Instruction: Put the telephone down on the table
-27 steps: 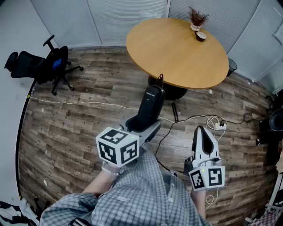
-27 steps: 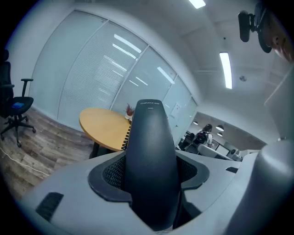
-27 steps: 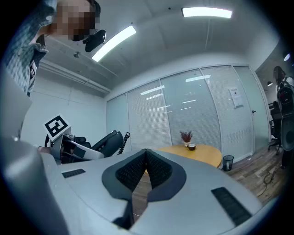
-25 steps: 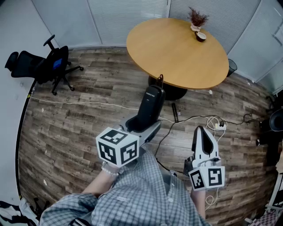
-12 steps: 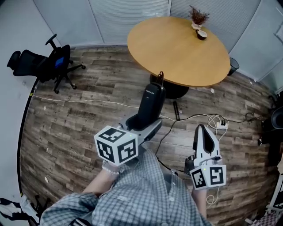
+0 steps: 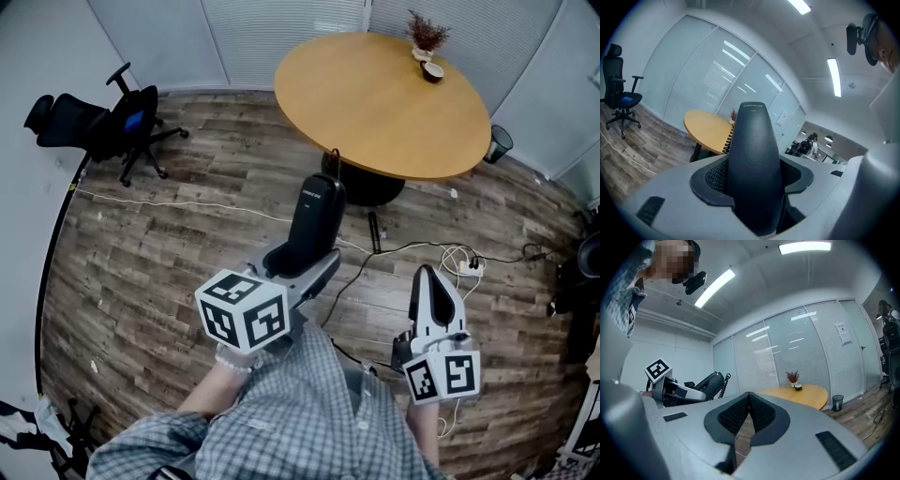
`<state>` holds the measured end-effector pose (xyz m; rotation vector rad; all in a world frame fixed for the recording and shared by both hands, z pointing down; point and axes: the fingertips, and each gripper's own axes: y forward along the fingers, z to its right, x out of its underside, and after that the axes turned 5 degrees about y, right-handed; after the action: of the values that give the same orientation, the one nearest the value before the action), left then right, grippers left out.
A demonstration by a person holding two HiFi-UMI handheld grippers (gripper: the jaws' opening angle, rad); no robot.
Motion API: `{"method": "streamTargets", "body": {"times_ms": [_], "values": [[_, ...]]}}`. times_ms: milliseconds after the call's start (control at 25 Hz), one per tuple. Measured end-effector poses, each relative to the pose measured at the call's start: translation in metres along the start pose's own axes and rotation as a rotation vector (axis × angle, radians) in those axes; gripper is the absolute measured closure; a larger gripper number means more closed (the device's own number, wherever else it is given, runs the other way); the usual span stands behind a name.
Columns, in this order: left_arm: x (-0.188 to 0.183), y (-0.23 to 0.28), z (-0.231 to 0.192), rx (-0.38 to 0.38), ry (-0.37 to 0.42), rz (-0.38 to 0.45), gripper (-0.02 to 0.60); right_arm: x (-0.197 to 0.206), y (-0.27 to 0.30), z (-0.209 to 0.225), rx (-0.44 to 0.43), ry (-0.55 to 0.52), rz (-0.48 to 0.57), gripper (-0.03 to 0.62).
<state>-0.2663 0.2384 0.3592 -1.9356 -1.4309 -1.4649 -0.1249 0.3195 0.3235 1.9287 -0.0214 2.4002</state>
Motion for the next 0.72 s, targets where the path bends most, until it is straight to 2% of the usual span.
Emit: {"method": "streamTargets", "body": {"times_ms": [360, 720], "values": [[0.007, 0.003, 0.024, 0.001, 0.004, 0.025, 0.305, 0.002, -0.035, 0.018, 0.026, 0.0, 0.003, 0.586], [0.007, 0.022, 0.022, 0.025, 0.0, 0.023, 0.305, 0.007, -0.031, 0.028, 0.043, 0.005, -0.012, 0.586]]}}
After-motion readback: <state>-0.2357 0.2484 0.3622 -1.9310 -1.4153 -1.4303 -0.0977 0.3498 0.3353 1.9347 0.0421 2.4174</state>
